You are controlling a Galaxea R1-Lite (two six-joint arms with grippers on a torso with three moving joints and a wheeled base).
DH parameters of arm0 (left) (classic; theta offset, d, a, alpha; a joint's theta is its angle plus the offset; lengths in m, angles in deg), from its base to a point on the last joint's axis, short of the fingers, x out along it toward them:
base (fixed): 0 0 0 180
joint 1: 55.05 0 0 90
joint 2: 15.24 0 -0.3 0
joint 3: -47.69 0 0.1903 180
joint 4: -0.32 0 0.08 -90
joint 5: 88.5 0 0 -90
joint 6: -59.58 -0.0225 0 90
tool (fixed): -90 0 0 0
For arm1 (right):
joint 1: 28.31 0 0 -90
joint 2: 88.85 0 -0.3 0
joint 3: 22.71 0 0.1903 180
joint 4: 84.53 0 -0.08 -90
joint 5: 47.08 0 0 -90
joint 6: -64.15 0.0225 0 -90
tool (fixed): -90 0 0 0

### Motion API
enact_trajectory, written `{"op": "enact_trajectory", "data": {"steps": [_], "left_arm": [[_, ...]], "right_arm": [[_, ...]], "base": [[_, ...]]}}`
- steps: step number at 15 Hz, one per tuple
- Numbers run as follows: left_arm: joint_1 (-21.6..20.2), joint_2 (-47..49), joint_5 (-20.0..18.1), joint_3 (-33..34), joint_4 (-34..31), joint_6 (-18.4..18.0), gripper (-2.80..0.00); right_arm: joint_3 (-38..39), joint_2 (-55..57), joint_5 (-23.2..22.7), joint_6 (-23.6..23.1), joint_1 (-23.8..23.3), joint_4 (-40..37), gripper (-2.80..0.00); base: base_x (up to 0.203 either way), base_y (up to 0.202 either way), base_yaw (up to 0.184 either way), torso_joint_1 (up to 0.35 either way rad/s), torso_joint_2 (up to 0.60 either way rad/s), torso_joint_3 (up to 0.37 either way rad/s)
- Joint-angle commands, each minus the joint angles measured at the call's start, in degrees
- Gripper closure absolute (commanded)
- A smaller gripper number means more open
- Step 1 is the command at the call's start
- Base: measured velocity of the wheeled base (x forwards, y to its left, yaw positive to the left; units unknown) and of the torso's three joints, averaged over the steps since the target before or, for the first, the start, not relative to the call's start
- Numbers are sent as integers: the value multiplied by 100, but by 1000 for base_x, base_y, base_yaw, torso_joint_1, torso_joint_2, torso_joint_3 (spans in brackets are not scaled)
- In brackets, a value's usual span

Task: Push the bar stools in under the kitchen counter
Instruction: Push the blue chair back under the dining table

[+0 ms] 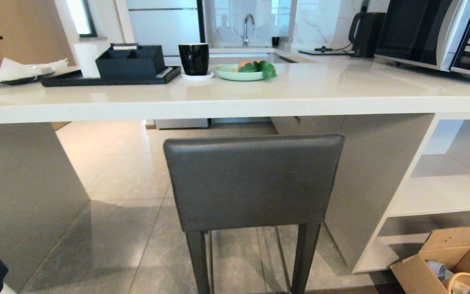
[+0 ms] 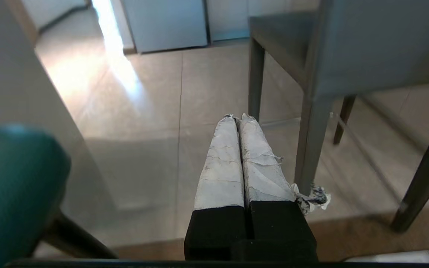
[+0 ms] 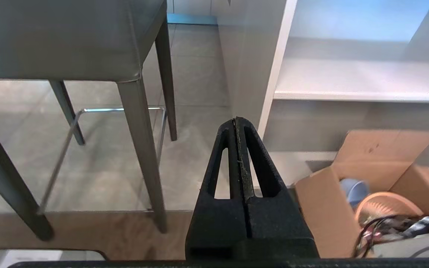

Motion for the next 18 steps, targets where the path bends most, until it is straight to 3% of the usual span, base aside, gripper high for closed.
{"op": "enact_trajectory", "data": {"steps": [1,3,5,7,9,12,14,16,18], "left_arm": [[-1,18,221,31,8,443,0],[-1,18,257,29,-18,499,0],[-1,19,125,14,-18,20,0],[-1,26,-11,11,-27,-43,0],[7,25,249,152,-146,-355,0],[5,18,315,125,-167,78,0],[8,18,359,134,-158,139,0],[-10,18,361,134,-167,126,0],[8,21,469,128,-147,440,0]], "right_arm": [[41,0,3,30,1,3,0],[41,4,78,184,5,10,0],[41,1,117,362,1,29,0],[41,0,33,136,1,29,0],[41,0,-43,20,1,20,0],[41,0,19,171,1,29,0],[41,0,49,188,1,29,0],[41,9,143,496,1,38,0],[41,9,143,505,5,38,0]], "base": [[0,0,0,0,0,0],[0,0,0,0,0,0],[0,0,0,0,0,0],[0,0,0,0,0,0],[0,0,0,0,0,0],[0,0,0,0,0,0],[0,0,0,0,0,0],[0,0,0,0,0,0],[0,0,0,0,0,0]]}}
